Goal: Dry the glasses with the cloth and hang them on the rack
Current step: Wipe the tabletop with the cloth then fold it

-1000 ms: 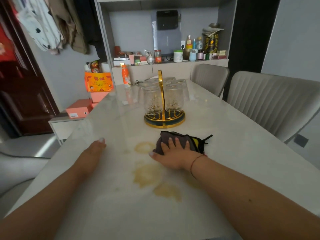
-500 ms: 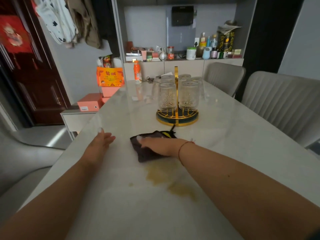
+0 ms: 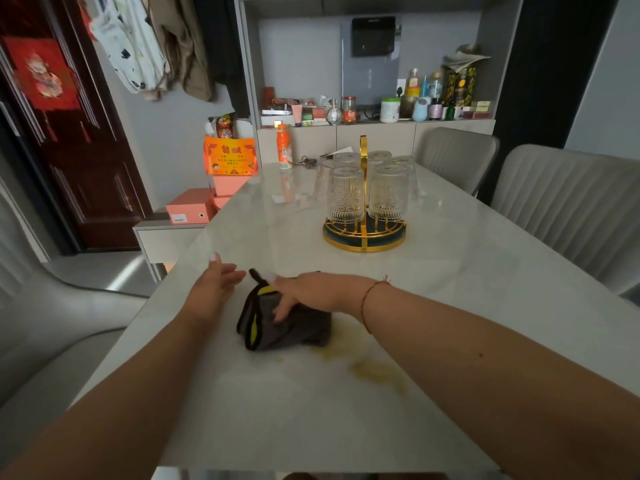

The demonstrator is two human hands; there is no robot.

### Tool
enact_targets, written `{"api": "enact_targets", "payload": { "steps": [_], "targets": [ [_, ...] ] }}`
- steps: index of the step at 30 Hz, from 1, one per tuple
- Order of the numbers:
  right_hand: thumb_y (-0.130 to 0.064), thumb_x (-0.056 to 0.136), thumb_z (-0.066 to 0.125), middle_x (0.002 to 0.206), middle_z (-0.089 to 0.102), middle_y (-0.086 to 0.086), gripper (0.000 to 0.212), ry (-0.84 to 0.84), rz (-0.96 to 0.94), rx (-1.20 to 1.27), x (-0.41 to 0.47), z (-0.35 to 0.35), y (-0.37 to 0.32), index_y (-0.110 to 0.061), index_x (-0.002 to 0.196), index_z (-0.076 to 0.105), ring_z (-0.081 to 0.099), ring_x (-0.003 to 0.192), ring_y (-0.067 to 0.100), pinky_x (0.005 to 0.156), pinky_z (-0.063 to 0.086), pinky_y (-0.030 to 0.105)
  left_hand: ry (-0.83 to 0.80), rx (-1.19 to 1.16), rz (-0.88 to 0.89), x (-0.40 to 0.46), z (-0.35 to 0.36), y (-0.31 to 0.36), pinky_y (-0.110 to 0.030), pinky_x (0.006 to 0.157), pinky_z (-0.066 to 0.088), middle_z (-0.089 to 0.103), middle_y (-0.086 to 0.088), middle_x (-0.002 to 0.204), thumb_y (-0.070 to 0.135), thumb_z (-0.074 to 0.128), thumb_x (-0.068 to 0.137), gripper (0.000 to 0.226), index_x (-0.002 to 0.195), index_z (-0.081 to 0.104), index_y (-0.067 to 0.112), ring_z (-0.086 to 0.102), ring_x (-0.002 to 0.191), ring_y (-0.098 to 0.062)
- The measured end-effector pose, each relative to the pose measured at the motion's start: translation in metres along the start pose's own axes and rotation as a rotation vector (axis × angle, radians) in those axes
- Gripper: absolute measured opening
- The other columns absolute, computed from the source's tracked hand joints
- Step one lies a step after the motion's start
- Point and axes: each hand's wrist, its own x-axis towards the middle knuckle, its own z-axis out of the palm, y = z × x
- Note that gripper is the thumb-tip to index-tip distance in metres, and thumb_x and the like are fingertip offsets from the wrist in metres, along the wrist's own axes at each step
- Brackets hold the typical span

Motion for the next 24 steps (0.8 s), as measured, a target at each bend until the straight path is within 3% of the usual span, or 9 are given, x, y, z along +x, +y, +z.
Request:
{"api": "enact_targets", "payload": {
  "steps": [3, 7, 9, 11, 13, 15, 17, 19, 24],
  "targets": [
    [-0.051, 0.101, 0.015, 0.141, 0.051, 0.013, 0.066, 0.176, -0.001, -0.082, 0.004, 0.009, -0.004, -0.010, 0.132, 0.056, 0.045, 0.128, 0.029, 0.113, 0.026, 0.037, -0.008, 0.083, 0.001, 0.002, -0.003, -0.004, -0.041, 0.117, 0.030, 0.063, -0.015, 0.124, 0.053, 0.020, 0.103, 0.059, 0.119, 0.055, 0.009, 0.052, 0.126, -0.026],
    [-0.049, 0.100, 0.009, 0.158, 0.026, 0.009, 0.063, -0.021, -0.064, -0.303, 0.001, 0.050, -0.006, -0.016, 0.148, 0.034, 0.018, 0.147, 0.027, 0.119, 0.010, 0.048, 0.014, 0.156, 0.026, 0.001, -0.002, -0.007, -0.038, 0.113, 0.032, 0.066, -0.014, 0.122, 0.055, 0.018, 0.103, 0.065, 0.119, 0.060, 0.008, 0.053, 0.123, -0.026],
    [-0.055, 0.098, 0.008, 0.153, 0.038, 0.003, 0.071, -0.117, -0.122, -0.089, -0.010, 0.046, -0.002, -0.018, 0.133, 0.057, 0.029, 0.142, 0.023, 0.117, 0.012, 0.037, 0.013, 0.157, 0.015, 0.001, 0.000, -0.007, -0.040, 0.113, 0.032, 0.066, -0.012, 0.125, 0.057, 0.017, 0.102, 0.065, 0.118, 0.060, 0.011, 0.052, 0.124, -0.026],
    [-0.052, 0.100, 0.016, 0.135, 0.058, 0.003, 0.068, -0.100, -0.170, 0.058, -0.021, 0.038, -0.003, -0.014, 0.110, 0.071, 0.048, 0.125, 0.020, 0.103, 0.025, 0.027, 0.008, 0.163, 0.017, 0.001, -0.002, -0.008, -0.045, 0.116, 0.030, 0.066, -0.012, 0.125, 0.060, 0.016, 0.100, 0.066, 0.114, 0.061, 0.014, 0.051, 0.127, -0.027],
    [-0.044, 0.101, 0.032, 0.108, 0.068, 0.007, 0.049, 0.133, -0.216, 0.050, -0.025, 0.040, -0.007, -0.010, 0.098, 0.067, 0.058, 0.103, 0.023, 0.088, 0.038, 0.029, 0.012, 0.163, 0.026, 0.002, -0.004, -0.008, -0.047, 0.116, 0.030, 0.067, -0.012, 0.122, 0.063, 0.017, 0.099, 0.066, 0.109, 0.063, 0.017, 0.052, 0.128, -0.029],
    [-0.037, 0.101, 0.037, 0.114, 0.064, 0.009, 0.032, 0.252, -0.238, -0.181, -0.023, 0.055, -0.010, -0.015, 0.103, 0.060, 0.054, 0.107, 0.027, 0.093, 0.042, 0.040, 0.031, 0.168, 0.029, 0.002, -0.004, -0.009, -0.047, 0.116, 0.031, 0.068, -0.012, 0.120, 0.063, 0.018, 0.099, 0.065, 0.105, 0.064, 0.018, 0.053, 0.126, -0.029],
    [-0.038, 0.103, 0.025, 0.152, 0.036, 0.006, 0.044, 0.072, -0.230, -0.449, -0.026, 0.075, -0.009, -0.021, 0.140, 0.043, 0.027, 0.142, 0.027, 0.114, 0.017, 0.054, 0.039, 0.174, 0.034, 0.002, -0.003, -0.009, -0.046, 0.116, 0.032, 0.069, -0.012, 0.117, 0.062, 0.019, 0.099, 0.062, 0.099, 0.065, 0.020, 0.054, 0.125, -0.028],
    [-0.042, 0.103, 0.016, 0.162, 0.007, -0.003, 0.051, 0.002, -0.216, -0.544, -0.029, 0.084, -0.003, -0.027, 0.152, 0.018, -0.002, 0.149, 0.022, 0.116, -0.005, 0.059, 0.034, 0.178, 0.045, 0.002, -0.003, -0.009, -0.046, 0.116, 0.032, 0.069, -0.013, 0.116, 0.061, 0.019, 0.100, 0.061, 0.097, 0.065, 0.021, 0.055, 0.124, -0.028],
    [-0.039, 0.103, 0.015, 0.162, -0.005, -0.008, 0.050, -0.015, -0.137, -0.597, -0.032, 0.068, 0.019, -0.035, 0.152, 0.006, -0.012, 0.148, 0.021, 0.110, -0.012, 0.067, 0.030, 0.235, 0.065, 0.000, -0.005, -0.010, -0.044, 0.114, 0.034, 0.071, -0.011, 0.112, 0.065, 0.020, 0.096, 0.066, 0.103, 0.065, 0.017, 0.056, 0.122, -0.028]
  ]
}}
